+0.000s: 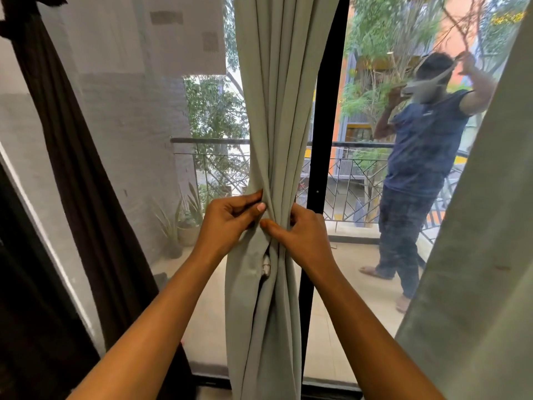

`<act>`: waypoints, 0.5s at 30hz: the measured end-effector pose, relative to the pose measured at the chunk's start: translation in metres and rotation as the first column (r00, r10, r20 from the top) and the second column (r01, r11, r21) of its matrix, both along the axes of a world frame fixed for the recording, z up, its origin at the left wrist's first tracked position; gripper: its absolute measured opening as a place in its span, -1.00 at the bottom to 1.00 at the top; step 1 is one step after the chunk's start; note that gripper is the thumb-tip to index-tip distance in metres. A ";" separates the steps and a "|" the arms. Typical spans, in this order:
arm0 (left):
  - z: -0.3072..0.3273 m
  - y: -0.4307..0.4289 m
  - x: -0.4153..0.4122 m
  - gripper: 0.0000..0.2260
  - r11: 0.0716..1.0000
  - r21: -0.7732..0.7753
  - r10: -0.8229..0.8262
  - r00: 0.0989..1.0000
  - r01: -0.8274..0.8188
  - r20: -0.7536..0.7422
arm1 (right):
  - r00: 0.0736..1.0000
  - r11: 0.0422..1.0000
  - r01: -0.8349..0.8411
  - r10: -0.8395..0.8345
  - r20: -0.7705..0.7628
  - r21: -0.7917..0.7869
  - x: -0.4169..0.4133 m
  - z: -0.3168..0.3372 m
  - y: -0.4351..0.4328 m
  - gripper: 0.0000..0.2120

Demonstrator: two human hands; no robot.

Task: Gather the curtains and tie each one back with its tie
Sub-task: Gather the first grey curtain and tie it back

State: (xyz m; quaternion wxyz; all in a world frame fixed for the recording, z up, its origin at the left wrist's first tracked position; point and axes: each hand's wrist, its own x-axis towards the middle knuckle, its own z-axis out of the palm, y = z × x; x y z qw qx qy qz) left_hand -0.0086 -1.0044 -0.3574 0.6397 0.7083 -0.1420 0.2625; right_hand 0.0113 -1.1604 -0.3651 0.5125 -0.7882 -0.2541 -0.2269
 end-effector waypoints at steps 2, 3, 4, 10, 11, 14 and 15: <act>-0.002 0.001 0.001 -0.72 1.000 -0.007 0.000 1.000 0.000 -0.023 | 1.000 0.999 0.024 -0.024 0.013 -0.042 -0.002 0.002 0.000 -0.64; -0.002 0.002 0.002 -0.71 1.000 -0.004 0.011 1.000 -0.011 -0.026 | 0.999 0.996 0.045 -0.043 0.034 -0.073 -0.003 0.003 0.000 -0.64; -0.001 0.003 0.002 -0.71 1.000 0.008 0.026 0.999 -0.026 -0.024 | 0.996 0.991 0.070 -0.063 0.064 -0.114 -0.004 0.005 0.001 -0.64; 0.013 0.001 -0.002 -0.76 0.958 0.205 0.189 0.979 -0.201 0.074 | 0.965 0.922 0.224 -0.165 0.202 -0.317 -0.008 0.011 0.005 -0.70; 0.016 0.001 -0.003 -0.77 0.952 0.226 0.194 0.978 -0.205 0.070 | 0.962 0.911 0.238 -0.175 0.209 -0.337 -0.007 0.012 0.004 -0.73; 0.012 0.004 -0.006 -0.75 0.971 0.159 0.173 0.983 -0.181 0.060 | 0.966 0.901 0.218 -0.144 0.215 -0.375 -0.007 0.017 0.004 -0.76; 0.004 0.004 -0.012 -0.74 0.974 0.119 0.180 0.978 -0.192 0.104 | 0.967 0.903 0.204 -0.126 0.220 -0.378 -0.008 0.018 0.005 -0.76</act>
